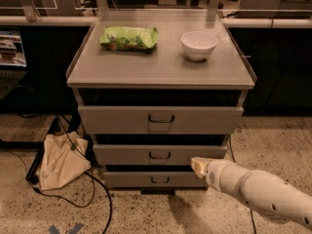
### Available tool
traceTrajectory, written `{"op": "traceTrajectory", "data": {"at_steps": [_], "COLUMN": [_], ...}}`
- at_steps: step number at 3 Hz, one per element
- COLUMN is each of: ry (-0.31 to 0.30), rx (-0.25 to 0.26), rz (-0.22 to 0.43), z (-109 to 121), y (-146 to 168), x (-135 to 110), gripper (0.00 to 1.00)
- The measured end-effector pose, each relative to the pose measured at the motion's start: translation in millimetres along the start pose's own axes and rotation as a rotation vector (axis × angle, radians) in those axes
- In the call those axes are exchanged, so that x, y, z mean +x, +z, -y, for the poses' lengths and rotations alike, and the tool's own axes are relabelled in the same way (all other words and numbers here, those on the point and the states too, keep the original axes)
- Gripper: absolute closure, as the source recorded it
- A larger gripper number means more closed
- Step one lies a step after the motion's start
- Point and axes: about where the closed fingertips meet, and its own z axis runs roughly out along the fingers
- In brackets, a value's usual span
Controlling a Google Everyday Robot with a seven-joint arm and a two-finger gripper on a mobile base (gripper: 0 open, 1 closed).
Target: Open middle drawer
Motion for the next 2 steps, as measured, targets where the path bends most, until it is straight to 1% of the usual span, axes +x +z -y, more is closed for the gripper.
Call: {"op": "traceTrajectory", "data": {"at_steps": [1, 2], "ry": [0.0, 0.028], "rx": [0.0, 0.035], "rz": [0.0, 0.033], "z": [0.0, 4.2], "y": [0.0, 6.8], "x": [0.0, -0.5], "gripper": [1.0, 1.0]}}
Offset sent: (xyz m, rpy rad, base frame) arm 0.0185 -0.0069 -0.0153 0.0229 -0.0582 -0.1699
